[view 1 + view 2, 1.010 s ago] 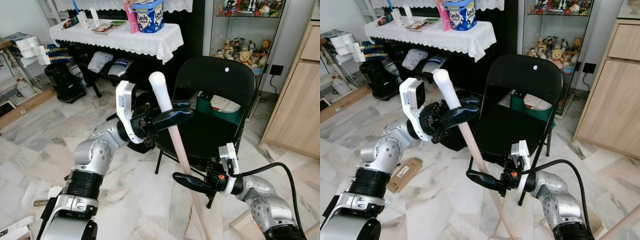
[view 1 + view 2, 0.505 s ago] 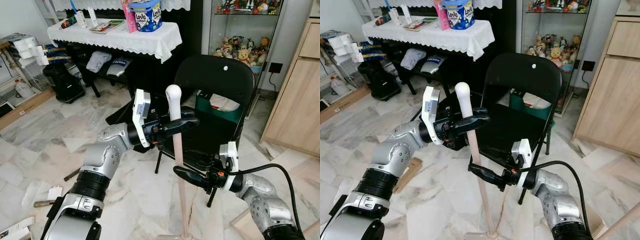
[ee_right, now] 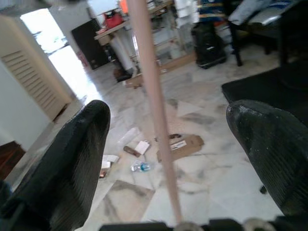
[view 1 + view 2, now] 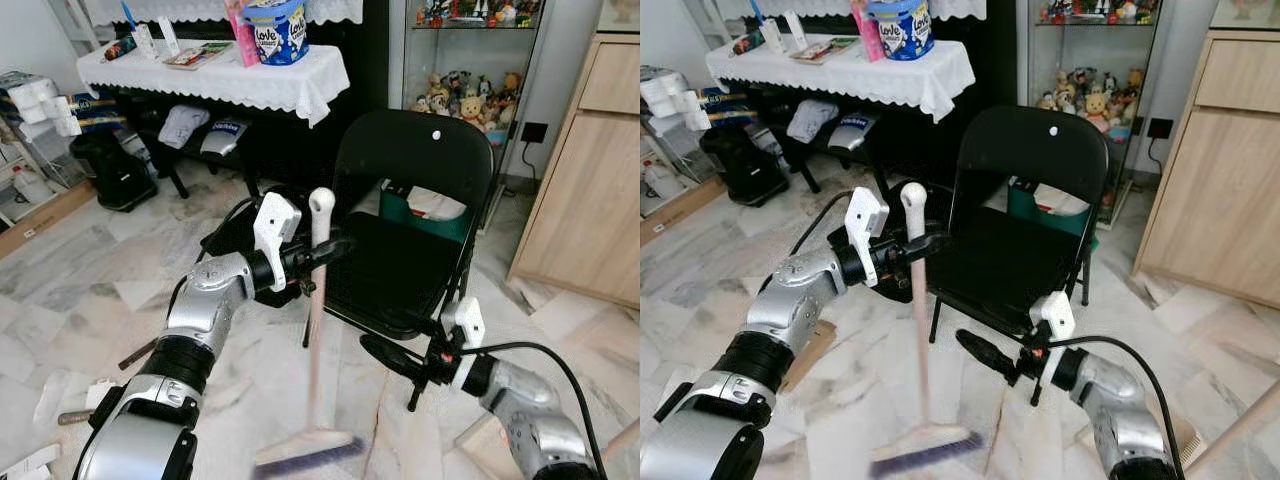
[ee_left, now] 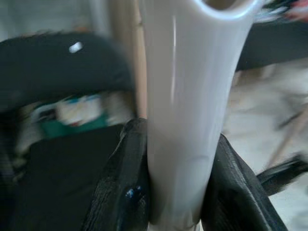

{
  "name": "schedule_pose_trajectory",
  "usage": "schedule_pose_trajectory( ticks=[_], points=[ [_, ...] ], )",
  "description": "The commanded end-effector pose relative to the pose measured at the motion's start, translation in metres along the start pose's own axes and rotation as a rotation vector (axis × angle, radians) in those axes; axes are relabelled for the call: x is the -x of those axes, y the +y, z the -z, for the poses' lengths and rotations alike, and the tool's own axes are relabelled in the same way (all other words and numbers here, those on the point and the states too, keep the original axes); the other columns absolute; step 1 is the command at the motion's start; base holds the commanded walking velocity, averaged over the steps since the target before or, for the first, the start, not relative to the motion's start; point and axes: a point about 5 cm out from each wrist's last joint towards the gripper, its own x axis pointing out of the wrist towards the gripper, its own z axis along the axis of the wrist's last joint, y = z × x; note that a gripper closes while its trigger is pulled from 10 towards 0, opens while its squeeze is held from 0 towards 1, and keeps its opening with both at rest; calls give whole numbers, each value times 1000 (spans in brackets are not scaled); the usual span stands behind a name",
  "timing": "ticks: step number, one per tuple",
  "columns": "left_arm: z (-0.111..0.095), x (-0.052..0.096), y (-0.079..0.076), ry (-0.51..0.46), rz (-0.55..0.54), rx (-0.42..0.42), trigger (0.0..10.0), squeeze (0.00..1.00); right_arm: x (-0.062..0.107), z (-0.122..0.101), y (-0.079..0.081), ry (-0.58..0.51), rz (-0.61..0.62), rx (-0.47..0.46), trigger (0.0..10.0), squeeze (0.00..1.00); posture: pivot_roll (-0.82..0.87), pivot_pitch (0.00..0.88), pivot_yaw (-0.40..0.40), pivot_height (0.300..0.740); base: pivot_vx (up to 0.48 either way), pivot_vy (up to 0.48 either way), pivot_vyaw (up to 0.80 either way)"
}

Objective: Sweep floor

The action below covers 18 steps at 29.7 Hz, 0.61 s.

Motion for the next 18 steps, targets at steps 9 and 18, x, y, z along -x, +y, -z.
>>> schedule_pose_trajectory(
  ticks=[9, 18],
  points=[
    [21, 28, 46, 87, -584, -51, 10000, 0, 10, 5, -41, -8, 536, 73, 10000, 0, -125, 0, 146, 740, 0, 0, 0],
    [36, 52, 52, 2, -845, -33, 10000, 0, 10, -2, -53, -95, 813, 91, 10000, 0, -115, 0, 119, 740, 0, 0, 0]
  ],
)
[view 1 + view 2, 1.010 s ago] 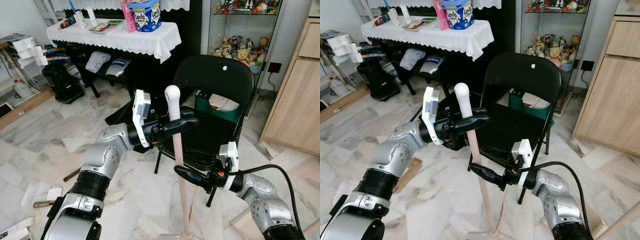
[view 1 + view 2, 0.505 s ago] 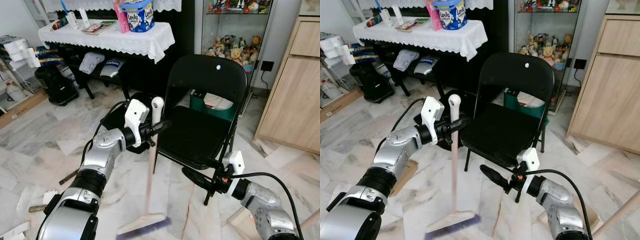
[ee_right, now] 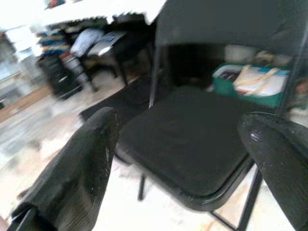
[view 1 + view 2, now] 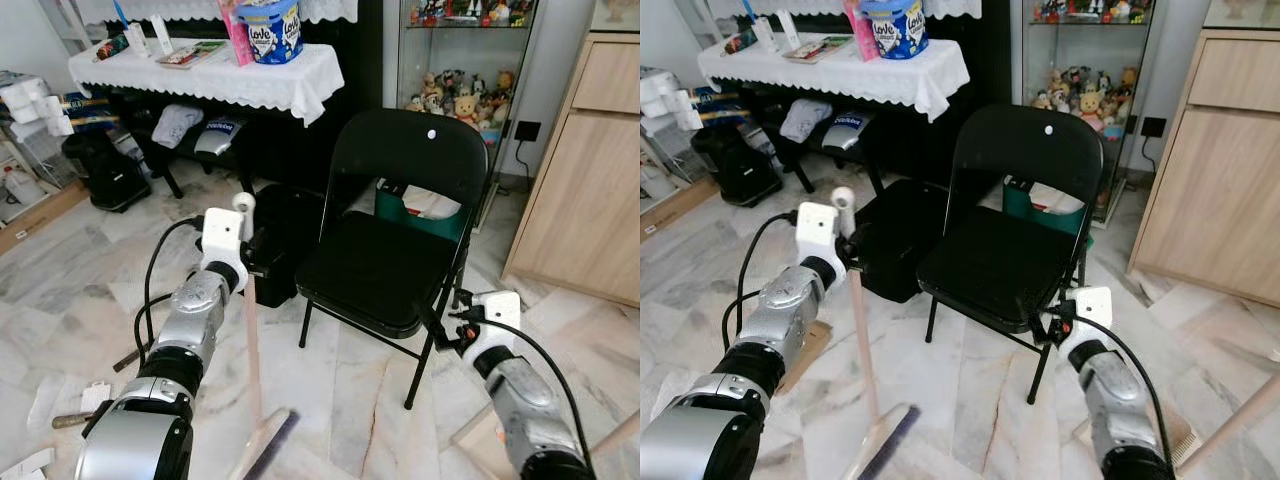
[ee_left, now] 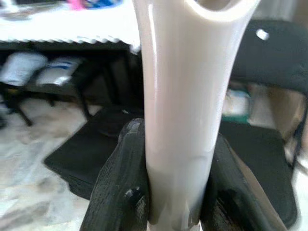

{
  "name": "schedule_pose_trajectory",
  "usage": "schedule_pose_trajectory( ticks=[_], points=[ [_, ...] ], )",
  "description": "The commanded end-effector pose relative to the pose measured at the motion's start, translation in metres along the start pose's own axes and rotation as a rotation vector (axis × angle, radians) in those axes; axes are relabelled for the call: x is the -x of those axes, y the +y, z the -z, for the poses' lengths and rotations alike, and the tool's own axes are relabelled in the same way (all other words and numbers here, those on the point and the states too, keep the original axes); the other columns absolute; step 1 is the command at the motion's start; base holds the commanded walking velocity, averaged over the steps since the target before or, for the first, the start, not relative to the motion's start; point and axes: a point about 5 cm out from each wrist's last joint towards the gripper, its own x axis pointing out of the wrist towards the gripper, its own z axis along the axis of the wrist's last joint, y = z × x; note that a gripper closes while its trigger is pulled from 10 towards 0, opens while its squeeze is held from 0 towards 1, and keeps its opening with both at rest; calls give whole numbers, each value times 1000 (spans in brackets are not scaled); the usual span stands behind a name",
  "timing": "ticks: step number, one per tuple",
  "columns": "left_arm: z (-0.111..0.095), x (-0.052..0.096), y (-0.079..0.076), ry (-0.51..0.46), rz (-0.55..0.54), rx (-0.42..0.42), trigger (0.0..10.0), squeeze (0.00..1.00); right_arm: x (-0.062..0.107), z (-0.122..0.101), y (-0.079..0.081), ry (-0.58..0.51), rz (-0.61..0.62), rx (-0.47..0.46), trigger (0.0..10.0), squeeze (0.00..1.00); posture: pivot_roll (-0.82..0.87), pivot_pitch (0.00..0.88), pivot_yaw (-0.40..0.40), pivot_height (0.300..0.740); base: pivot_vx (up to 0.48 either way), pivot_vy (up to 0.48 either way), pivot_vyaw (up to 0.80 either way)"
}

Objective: Sweep floor

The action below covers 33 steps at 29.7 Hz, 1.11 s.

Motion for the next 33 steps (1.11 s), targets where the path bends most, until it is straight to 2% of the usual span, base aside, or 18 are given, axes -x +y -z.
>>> schedule_pose_trajectory(
  ticks=[1, 4, 10, 13, 15, 21, 33],
  points=[
    [4, 6, 15, -3, -84, -33, 10000, 0, -2, -1, -3, -13, 62, 5, 10000, 0, -115, 0, 119, 740, 0, 0, 0],
    [11, 14, 27, -25, -228, -43, 10000, 0, -2, 1, -10, -25, 194, 19, 10000, 0, -117, 0, 108, 740, 0, 0, 0],
    [14, 20, 36, -38, -324, -59, 10000, 0, -2, 11, -3, 4, 201, 18, 10000, 0, -112, 0, 94, 740, 0, 0, 0],
    [17, 23, 41, -34, -391, -106, 10000, 0, 1, 15, -8, 12, 297, 37, 10000, 0, -117, 0, 92, 740, 0, 0, 0],
    [20, 25, 42, -20, -415, -140, 10000, 0, 4, 18, -12, 19, 337, 4, 10000, 0, -122, 0, 89, 740, 0, 0, 0],
    [26, 26, 36, 8, -387, -216, 10000, 0, 6, 24, -8, 35, 318, 22, 10000, 0, -124, 0, 84, 740, 0, 0, 0],
    [34, 29, 29, 25, -368, -212, 10000, 0, 6, 28, -4, 41, 318, 18, 10000, 0, -125, 1, 82, 740, 0, 0, 0]
  ],
)
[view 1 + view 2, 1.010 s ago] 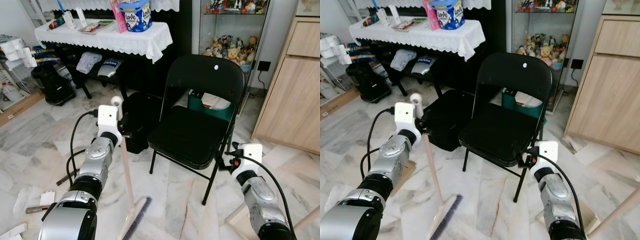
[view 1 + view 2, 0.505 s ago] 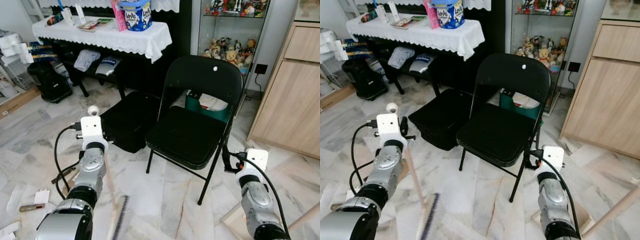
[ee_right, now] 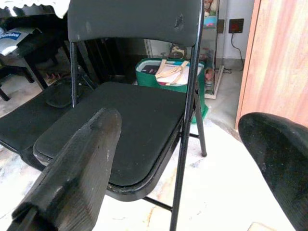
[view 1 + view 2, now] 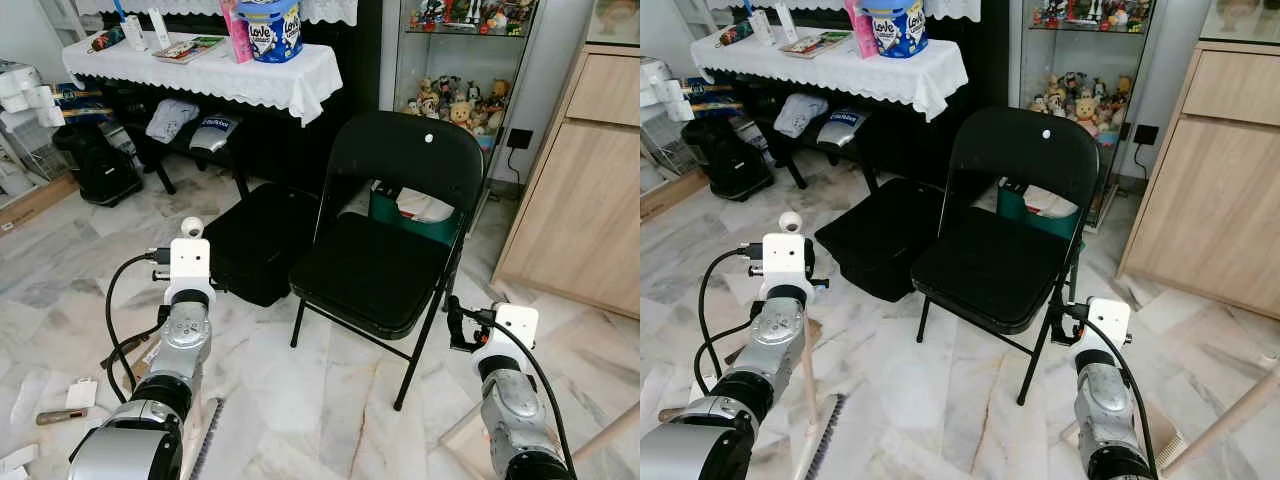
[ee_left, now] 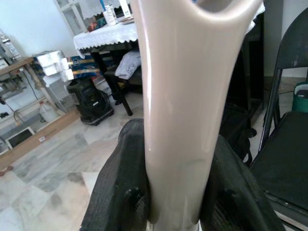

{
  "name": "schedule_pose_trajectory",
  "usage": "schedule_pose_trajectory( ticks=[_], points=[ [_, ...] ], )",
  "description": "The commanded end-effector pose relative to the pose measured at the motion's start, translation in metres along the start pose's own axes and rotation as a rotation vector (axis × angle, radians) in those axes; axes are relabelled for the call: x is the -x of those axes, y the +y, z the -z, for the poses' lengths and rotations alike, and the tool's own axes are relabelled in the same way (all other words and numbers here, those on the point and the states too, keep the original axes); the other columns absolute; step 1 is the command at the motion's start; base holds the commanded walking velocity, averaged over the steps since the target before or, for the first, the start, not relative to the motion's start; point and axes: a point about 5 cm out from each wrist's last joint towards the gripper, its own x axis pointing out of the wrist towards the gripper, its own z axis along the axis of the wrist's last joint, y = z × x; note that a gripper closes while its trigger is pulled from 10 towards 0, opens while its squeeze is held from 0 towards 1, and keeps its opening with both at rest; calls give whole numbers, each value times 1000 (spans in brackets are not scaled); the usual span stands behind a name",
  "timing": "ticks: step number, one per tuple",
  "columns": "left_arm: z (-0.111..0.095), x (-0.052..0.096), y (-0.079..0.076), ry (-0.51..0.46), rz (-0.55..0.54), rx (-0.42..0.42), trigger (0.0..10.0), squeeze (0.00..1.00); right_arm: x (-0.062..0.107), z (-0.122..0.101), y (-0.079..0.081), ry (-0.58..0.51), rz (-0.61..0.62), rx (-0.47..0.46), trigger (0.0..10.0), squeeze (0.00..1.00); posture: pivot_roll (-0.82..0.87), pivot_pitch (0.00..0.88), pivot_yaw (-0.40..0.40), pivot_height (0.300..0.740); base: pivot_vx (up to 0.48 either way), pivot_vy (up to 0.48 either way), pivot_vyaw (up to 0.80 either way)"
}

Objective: Sweep floor

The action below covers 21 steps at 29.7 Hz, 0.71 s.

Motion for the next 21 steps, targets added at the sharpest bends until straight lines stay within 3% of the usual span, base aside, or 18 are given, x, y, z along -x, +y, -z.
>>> schedule_pose_trajectory(
  ticks=[1, 8, 13, 21],
  points=[
    [6, 4, -1, 11, 14, -13, 10000, 0, 1, 3, 6, 8, -12, -4, 10000, 0, -125, 1, 82, 740, 0, 0, 0],
    [11, 11, -15, 21, 69, 25, 10000, 0, 2, 6, 7, 11, 3, 0, 10000, 0, -140, 11, 84, 740, 0, 0, 0],
    [9, 13, -24, 2, 130, 34, 10000, 0, 3, -4, 5, -66, 34, 57, 10000, 0, -150, 3, 95, 740, 0, 0, 0],
    [7, 13, -29, -3, 160, 37, 10000, 0, 7, -20, -10, -173, 253, 127, 10000, 0, -153, 0, 104, 740, 0, 0, 0]
  ],
)
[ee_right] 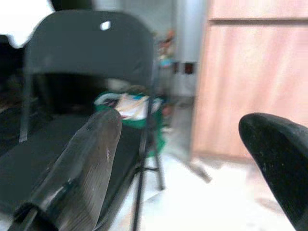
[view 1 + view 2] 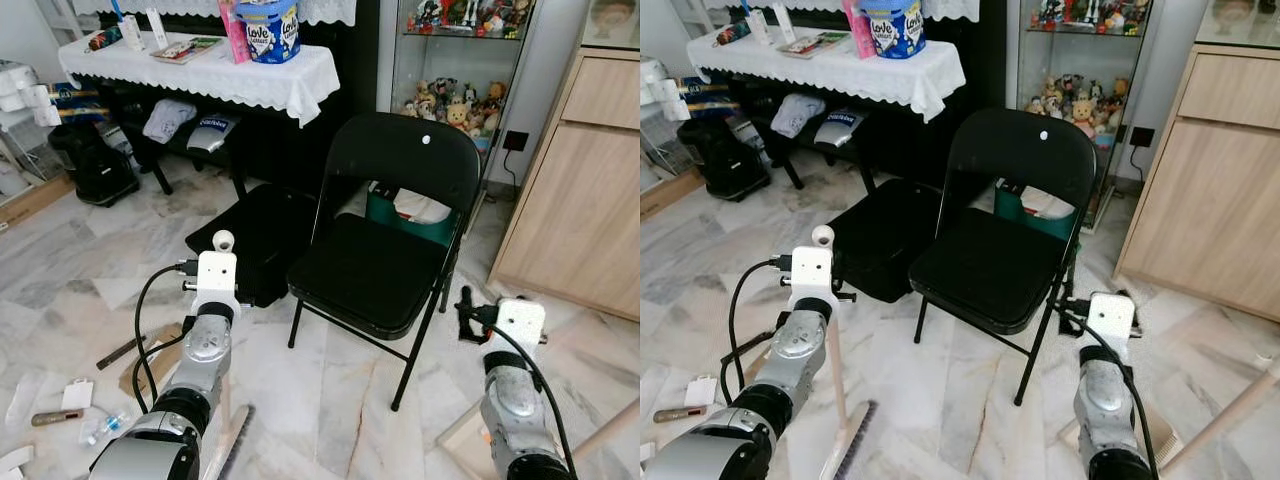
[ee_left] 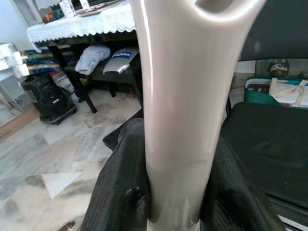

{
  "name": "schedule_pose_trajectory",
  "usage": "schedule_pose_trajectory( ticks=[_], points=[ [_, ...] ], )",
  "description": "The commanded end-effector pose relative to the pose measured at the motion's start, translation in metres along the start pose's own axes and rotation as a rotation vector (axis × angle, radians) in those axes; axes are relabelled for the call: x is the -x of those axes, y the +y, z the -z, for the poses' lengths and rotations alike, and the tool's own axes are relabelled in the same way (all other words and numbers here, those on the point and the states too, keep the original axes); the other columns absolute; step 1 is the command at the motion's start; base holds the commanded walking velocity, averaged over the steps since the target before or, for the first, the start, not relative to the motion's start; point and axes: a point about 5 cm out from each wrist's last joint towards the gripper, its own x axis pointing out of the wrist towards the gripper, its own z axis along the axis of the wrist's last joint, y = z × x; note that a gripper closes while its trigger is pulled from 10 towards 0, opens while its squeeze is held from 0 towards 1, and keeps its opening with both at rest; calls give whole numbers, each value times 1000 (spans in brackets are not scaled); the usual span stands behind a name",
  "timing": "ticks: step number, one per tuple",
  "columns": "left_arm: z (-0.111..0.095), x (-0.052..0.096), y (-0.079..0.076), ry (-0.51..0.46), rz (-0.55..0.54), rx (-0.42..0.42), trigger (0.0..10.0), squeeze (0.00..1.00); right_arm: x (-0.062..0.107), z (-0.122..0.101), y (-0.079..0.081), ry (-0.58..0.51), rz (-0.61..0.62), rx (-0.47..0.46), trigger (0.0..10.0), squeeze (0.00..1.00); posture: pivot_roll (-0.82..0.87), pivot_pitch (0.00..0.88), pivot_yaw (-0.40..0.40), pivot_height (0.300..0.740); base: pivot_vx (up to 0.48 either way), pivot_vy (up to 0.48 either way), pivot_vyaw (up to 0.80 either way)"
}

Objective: Sweep floor

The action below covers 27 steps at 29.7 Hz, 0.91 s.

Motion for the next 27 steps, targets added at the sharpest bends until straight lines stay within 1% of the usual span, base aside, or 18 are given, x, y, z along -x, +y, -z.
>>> schedule_pose_trajectory(
  ticks=[1, 4, 7, 9, 12, 15, 21, 24, 26, 27],
  points=[
    [-1, -1, 3, -13, 9, -15, 10000, 0, 2, -1, -2, -13, 50, 11, 10000, 0, -153, 0, 104, 740, 0, 0, 0],
    [-1, -1, 2, -14, 19, -12, 10000, 0, 6, 0, -4, -18, 81, 36, 10000, 0, -156, 0, 107, 740, 0, 0, 0],
    [-2, -1, 2, -14, 31, -8, 10000, 0, 9, 5, 1, 7, 68, 33, 10000, 0, -154, 0, 108, 740, 0, 0, 0],
    [-2, -2, 3, -15, 37, -3, 10000, 0, 9, 3, 10, -3, 26, 30, 10000, 0, -151, 0, 107, 740, 0, 0, 0],
    [-2, -2, 3, -11, 39, 5, 10000, 0, 9, 0, 14, -20, 24, 24, 10000, 0, -148, 0, 104, 740, 0, 0, 0],
    [0, -1, 4, 1, 32, 37, 10000, 0, 8, -2, 16, -22, 27, 12, 10000, 0, -143, 0, 103, 740, 0, 0, 0],
    [0, -1, 3, 4, 32, 62, 10000, 0, 8, 2, 18, 12, 30, 17, 10000, 0, -139, 0, 101, 740, 0, 0, 0],
    [-1, -2, 2, 5, 40, 76, 10000, 0, 9, 4, 18, 26, 43, 15, 10000, 0, -144, 0, 106, 740, 0, 212, -738],
    [-2, -3, 2, 4, 39, 78, 10000, 0, 9, 4, 18, 20, 37, 13, 10000, 0, -144, 0, 106, 740, 0, 349, -738],
    [-4, -4, 2, 1, 39, 83, 10000, 0, 10, 2, 20, -4, 25, 22, 10000, 0, -145, 0, 107, 740, 0, 409, 0]
  ],
)
